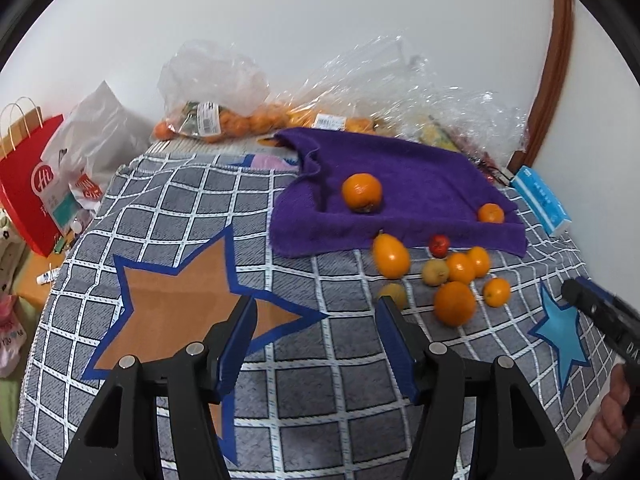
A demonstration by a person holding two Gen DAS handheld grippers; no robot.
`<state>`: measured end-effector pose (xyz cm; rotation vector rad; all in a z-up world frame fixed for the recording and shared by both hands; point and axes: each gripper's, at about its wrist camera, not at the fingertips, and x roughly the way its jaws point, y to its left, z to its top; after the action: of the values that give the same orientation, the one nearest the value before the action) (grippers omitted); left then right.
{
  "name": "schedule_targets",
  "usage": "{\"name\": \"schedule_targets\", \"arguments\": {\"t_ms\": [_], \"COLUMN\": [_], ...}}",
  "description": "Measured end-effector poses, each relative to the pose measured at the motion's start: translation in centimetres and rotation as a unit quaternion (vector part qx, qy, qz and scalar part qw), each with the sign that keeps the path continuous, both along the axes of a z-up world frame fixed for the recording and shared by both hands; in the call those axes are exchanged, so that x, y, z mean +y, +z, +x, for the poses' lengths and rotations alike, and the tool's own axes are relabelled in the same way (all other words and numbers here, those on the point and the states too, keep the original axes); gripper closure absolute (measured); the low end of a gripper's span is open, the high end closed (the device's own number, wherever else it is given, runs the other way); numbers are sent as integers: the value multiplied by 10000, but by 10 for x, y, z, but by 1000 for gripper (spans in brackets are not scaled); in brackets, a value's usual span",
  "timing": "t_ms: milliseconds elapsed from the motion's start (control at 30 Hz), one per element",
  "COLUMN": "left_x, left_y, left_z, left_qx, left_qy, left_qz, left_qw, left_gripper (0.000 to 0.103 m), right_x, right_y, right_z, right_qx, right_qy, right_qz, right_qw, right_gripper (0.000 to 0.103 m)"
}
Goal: Organize fruits
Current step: 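Withdraw both grippers from the towel back toward the fruit row, then grasp a small olive-green fruit with the left gripper while the right gripper grasps an orange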
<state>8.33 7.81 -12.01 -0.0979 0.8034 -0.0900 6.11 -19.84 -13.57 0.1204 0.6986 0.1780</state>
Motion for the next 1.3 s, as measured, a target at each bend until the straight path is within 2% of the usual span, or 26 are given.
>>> {"name": "schedule_targets", "arguments": {"t_ms": [233, 433, 633, 767, 900, 1033, 1100, 1300], "left_x": [5, 8, 8, 4, -1, 3, 6, 10], "left_y": [-10, -28, -43, -44, -47, -47, -48, -46], "left_z": [7, 20, 26, 22, 21, 22, 22, 21], "left_qx": [64, 290, 418, 187, 183, 190, 211, 131], "left_qy": [-86, -164, -221, -294, -403, -446, -440, -403], "left_qz": [68, -51, -216, -162, -72, -251, -346, -483], "left_qw": [9999, 9994, 9986, 9993, 9990, 9985, 9982, 9979], "left_gripper": [43, 44, 44, 44, 44, 44, 44, 44], "right_x": [7, 11, 11, 20, 27, 30, 30, 20], "right_y": [-25, -40, -49, -55, -61, -62, -62, -60], "right_z": [16, 29, 47, 56, 62, 65, 65, 59], "right_qx": [341, 497, 591, 644, 736, 731, 680, 600], "right_qy": [-25, 18, 57, 242, 303, 300, 220, 190], "right_qz": [-58, -201, -108, -144, -334, -402, -454, -226], "right_qw": [9994, 9986, 9982, 9975, 9963, 9961, 9964, 9978], "right_gripper": [61, 62, 62, 61, 60, 60, 67, 69]}}
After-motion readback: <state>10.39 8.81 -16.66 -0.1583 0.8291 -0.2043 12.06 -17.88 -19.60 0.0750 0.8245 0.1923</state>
